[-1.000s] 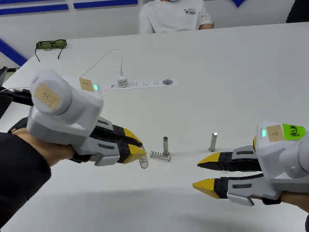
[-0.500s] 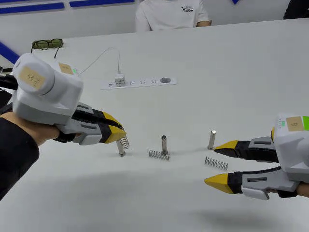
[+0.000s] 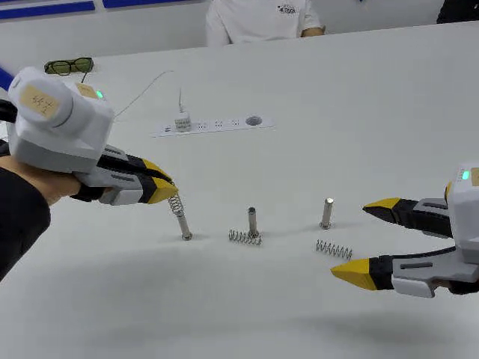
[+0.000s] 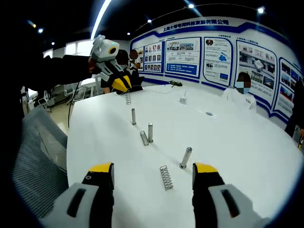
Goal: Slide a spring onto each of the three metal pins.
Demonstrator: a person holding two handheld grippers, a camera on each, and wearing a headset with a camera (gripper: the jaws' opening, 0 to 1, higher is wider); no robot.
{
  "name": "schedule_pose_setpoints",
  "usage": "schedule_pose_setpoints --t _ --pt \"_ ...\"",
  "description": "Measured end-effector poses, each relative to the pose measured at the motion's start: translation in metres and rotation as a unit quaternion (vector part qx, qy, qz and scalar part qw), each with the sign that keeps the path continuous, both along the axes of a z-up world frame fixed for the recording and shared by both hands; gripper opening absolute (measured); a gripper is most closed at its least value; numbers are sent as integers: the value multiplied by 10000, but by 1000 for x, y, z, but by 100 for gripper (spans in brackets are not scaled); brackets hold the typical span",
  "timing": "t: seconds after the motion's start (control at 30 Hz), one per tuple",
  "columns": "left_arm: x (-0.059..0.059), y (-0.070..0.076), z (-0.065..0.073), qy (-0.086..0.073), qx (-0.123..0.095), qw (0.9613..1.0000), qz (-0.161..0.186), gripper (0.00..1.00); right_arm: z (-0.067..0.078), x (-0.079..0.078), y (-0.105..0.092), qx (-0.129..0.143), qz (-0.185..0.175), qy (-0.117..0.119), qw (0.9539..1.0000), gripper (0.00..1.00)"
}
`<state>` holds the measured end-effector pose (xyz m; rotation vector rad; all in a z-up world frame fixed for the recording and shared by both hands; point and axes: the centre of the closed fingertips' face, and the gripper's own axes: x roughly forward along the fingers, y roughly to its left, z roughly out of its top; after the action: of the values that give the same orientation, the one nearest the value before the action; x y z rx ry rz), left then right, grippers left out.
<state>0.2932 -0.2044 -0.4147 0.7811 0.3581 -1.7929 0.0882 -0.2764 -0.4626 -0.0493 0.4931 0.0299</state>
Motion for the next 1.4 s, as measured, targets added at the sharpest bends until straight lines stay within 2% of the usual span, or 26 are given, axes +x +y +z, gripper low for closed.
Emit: schedule_pose_setpoints --t 0.2,0.33,0.4,0.87,1.4 --pt "4 -7 -9 -64 139 9999 5 9 -3 0 1 -9 17 61 10000 69" --pt "5 -10 -17 -217 272 9994 -62 9 -4 0 1 11 -1 53 10000 70" --pt "6 -11 -19 -238 315 9992 -75 9 -4 0 0 15 -5 56 10000 70" --pt "11 -13 -29 -276 485 9984 -78 9 -7 0 3 62 32 91 9999 70" --pt "12 -12 -49 -290 496 9983 -86 10 -9 -1 7 73 76 165 9998 69"
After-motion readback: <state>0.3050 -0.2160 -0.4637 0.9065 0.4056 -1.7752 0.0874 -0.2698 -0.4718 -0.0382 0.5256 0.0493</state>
